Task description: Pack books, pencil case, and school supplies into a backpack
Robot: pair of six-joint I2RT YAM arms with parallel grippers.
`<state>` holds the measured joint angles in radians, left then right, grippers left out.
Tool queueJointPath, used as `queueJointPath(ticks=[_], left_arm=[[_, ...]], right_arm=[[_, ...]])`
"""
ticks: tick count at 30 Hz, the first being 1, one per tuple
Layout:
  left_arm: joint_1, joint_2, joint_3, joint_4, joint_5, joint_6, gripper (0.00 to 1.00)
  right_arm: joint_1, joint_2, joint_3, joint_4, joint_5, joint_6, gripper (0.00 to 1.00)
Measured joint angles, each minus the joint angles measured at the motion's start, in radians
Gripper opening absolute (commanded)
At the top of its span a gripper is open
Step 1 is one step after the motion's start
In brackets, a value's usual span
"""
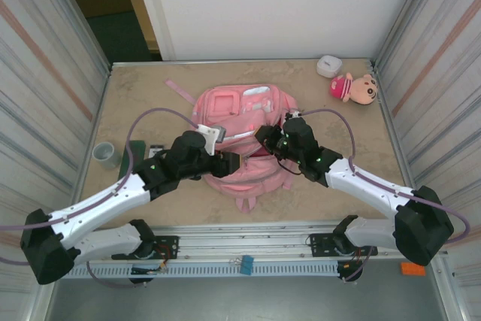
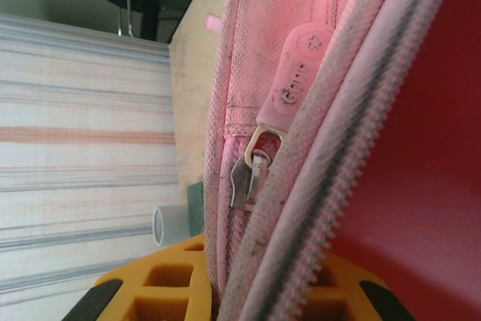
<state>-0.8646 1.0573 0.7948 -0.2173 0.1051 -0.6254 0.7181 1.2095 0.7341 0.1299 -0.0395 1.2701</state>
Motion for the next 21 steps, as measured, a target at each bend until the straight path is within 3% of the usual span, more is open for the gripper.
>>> queueJointPath(ticks=[7, 21], left_arm=[[-0.011, 0.084, 0.013, -0.012, -0.025, -0.079, 0.49], [-0.061, 0.103, 0.038, -0.033, -0.021, -0.121, 0.48]], right_arm=[[0.018, 0.014, 0.028, -0.027, 0.021, -0.016, 0.00], [0.023, 0.026, 0.040, -0.043, 0.036, -0.026, 0.00]])
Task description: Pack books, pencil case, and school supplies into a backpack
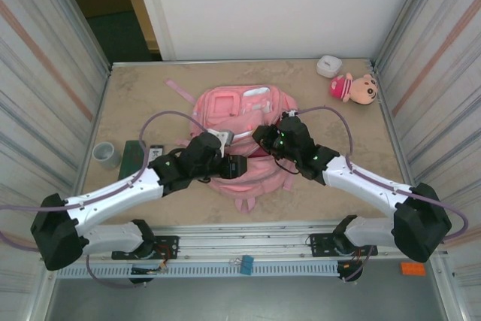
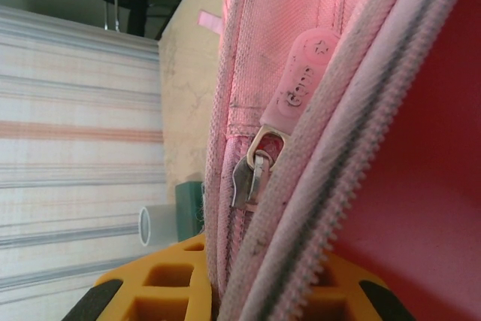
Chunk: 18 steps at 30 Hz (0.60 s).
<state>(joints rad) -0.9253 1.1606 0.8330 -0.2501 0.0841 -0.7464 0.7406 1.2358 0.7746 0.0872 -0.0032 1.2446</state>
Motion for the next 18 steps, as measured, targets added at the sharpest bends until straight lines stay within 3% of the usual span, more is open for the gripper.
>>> queueJointPath(ticks=[8, 18], left_arm=[[-0.037, -0.042, 0.000, -0.046, -0.034, -0.048, 0.48], [-0.037, 0.074, 0.043, -0.043, -0.021, -0.084, 0.44]], right_arm=[[0.001, 0.002, 0.002, -0.001, 0.001, 0.000, 0.00], [0.001, 0.012, 0.017, -0.003, -0.001, 0.000, 0.00]])
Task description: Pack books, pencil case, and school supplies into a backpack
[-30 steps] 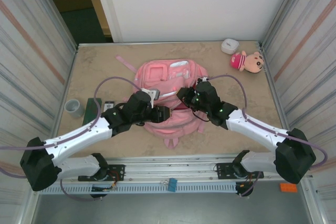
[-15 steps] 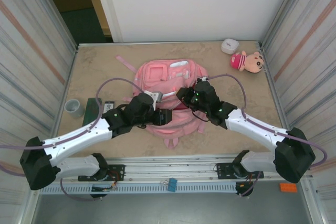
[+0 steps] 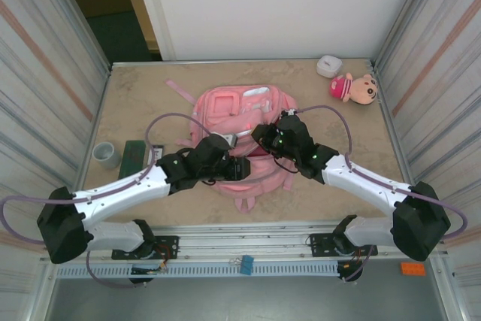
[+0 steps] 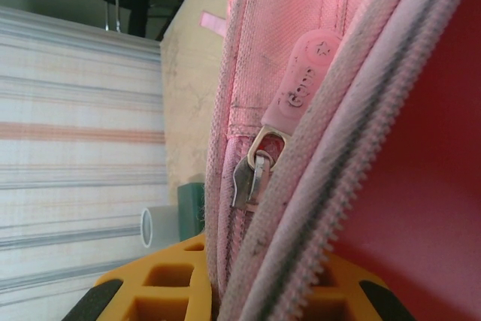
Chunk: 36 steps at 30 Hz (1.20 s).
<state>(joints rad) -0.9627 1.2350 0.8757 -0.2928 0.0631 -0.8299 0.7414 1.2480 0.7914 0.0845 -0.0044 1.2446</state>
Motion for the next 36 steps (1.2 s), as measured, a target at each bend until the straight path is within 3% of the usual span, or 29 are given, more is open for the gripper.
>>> queueJointPath(ticks=[9, 26, 36], left_arm=[[0.000, 0.032, 0.013, 0.014, -0.028, -0.013, 0.35], [0.019, 0.033, 0.013, 0.008, -0.050, -0.031, 0.00], [0.107, -0.136, -0.060, -0.099, -0.086, 0.005, 0.00]], right_arm=[[0.000, 0.002, 0.000, -0.003, -0.003, 0.000, 0.00], [-0.011, 0.002, 0.017, -0.027, -0.023, -0.025, 0.00], [-0.167, -0.053, 0.034, -0.114, -0.175, -0.073, 0.02]])
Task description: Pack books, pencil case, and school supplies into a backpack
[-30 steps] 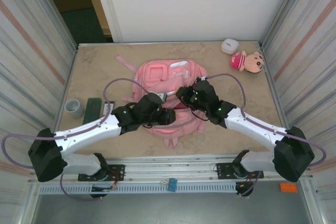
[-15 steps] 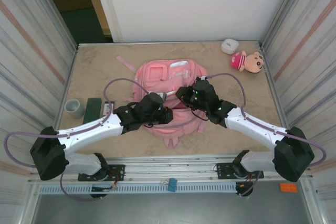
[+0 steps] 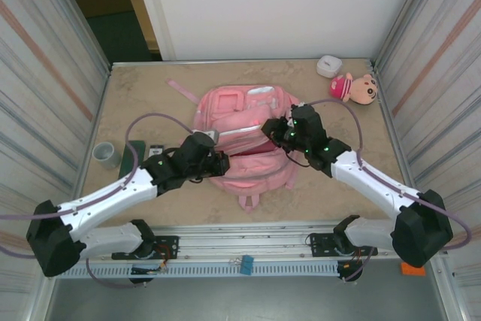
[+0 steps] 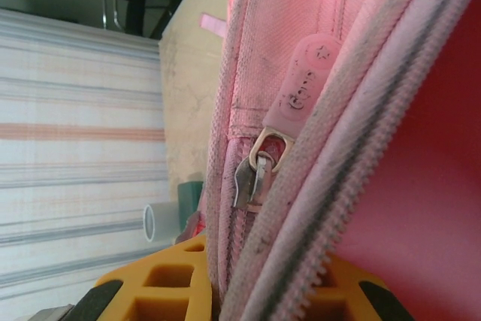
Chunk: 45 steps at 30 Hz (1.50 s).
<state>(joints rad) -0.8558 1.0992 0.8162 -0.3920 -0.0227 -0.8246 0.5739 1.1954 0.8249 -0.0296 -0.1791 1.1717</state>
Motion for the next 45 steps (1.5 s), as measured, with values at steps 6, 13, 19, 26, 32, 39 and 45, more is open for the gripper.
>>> queueJointPath(ticks=[6, 13, 19, 26, 32, 39, 45], left_arm=[[0.019, -0.014, -0.013, 0.012, 0.002, 0.031, 0.00], [0.024, 0.029, -0.013, 0.060, 0.026, 0.035, 0.00], [0.025, 0.039, -0.013, 0.080, 0.037, 0.035, 0.00], [0.030, 0.016, -0.013, 0.080, 0.021, 0.055, 0.00], [0.063, -0.014, -0.027, 0.127, 0.027, 0.087, 0.00], [0.078, -0.011, -0.027, 0.128, 0.025, 0.095, 0.00], [0.078, 0.032, -0.027, 0.127, 0.040, 0.095, 0.00]], right_arm=[[-0.002, -0.016, -0.003, 0.010, 0.000, 0.026, 0.50], [0.146, 0.003, -0.019, 0.108, 0.111, 0.089, 0.55], [0.194, 0.063, -0.019, 0.155, 0.145, 0.126, 0.22], [0.098, 0.037, -0.002, 0.070, 0.036, 0.062, 0.05], [-0.084, 0.003, 0.067, -0.062, -0.190, -0.018, 0.28], [-0.035, 0.032, 0.097, -0.058, -0.150, -0.032, 0.59], [0.128, 0.077, 0.044, 0.037, -0.023, 0.040, 0.43]])
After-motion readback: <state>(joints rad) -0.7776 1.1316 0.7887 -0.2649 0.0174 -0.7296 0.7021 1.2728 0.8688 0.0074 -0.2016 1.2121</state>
